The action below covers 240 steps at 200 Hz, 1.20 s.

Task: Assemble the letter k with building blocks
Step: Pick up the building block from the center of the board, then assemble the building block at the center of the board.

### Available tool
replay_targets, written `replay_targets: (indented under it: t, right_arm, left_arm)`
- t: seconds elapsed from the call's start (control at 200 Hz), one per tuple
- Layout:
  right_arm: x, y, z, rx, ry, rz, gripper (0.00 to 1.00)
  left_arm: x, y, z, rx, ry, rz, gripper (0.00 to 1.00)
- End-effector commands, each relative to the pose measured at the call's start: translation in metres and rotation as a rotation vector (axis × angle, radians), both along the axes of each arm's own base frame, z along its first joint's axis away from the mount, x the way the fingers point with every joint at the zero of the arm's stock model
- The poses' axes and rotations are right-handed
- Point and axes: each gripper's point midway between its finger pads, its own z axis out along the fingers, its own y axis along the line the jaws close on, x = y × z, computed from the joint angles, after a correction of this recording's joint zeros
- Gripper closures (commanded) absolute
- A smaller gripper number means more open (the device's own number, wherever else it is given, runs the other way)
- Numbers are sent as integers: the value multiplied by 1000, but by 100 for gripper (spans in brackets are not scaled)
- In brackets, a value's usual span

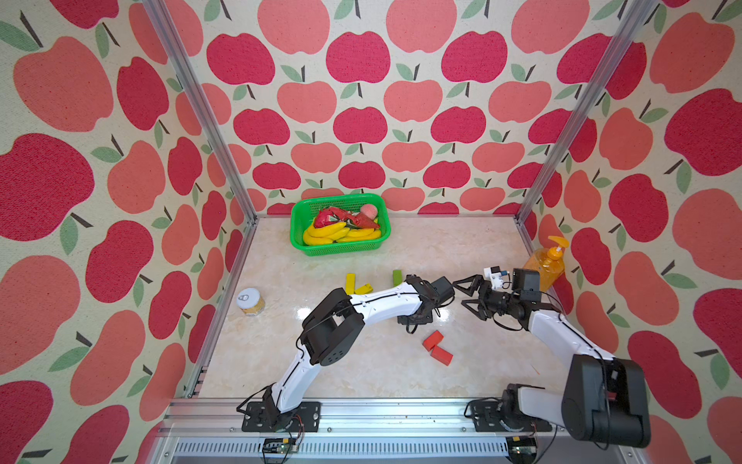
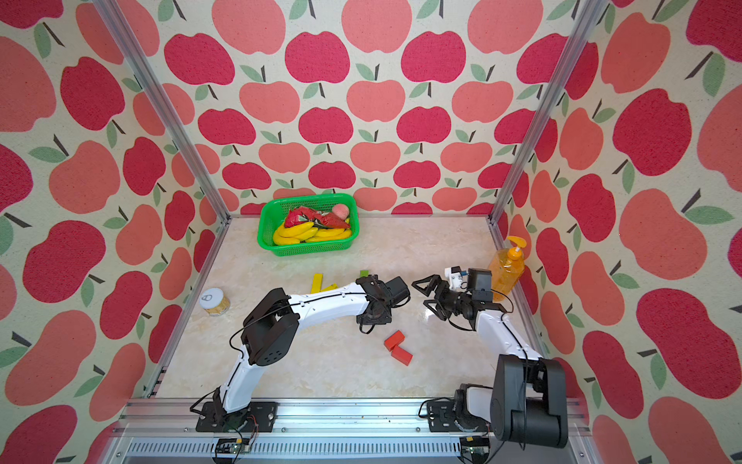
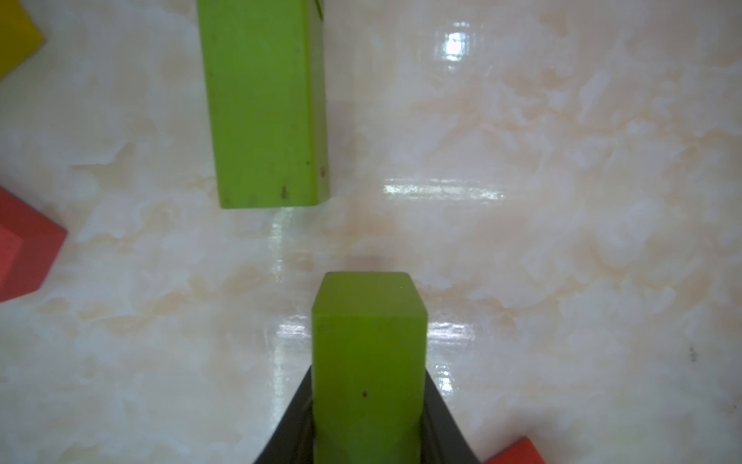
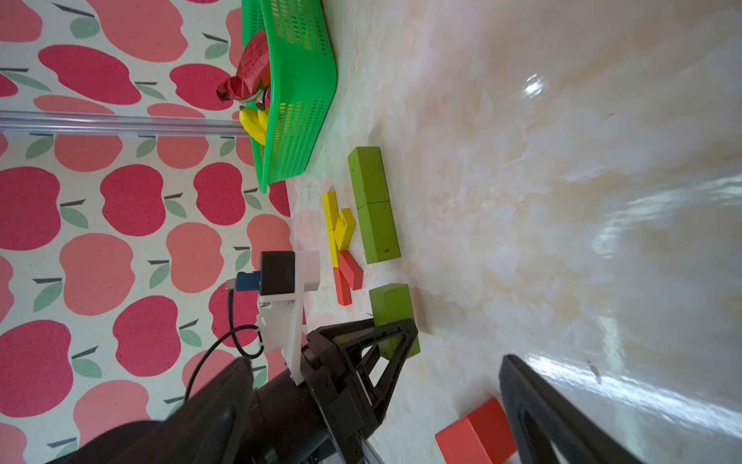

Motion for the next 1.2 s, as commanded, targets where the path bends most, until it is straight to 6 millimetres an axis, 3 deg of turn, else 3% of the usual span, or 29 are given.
replay_targets:
  t: [0.0, 0.22, 0.44, 0.66, 1.196]
  right_arm:
    - [-1, 22, -4, 46, 23, 97, 1]
    - [-5, 41, -15, 56, 63, 164, 1]
    - [-4, 41, -17, 49, 65, 165, 1]
    - [-4, 40, -15, 41, 56, 160, 1]
    - [-4, 40, -13, 38, 49, 164, 1]
  left_arm:
    - [2, 17, 14, 11, -29, -17, 84]
    - [4, 30, 3, 30, -8, -3, 84]
    - [7, 36, -8, 34, 12, 11, 84]
    - [7, 29, -17, 8, 37, 5, 82]
    - [11, 25, -22, 17, 48, 11, 81]
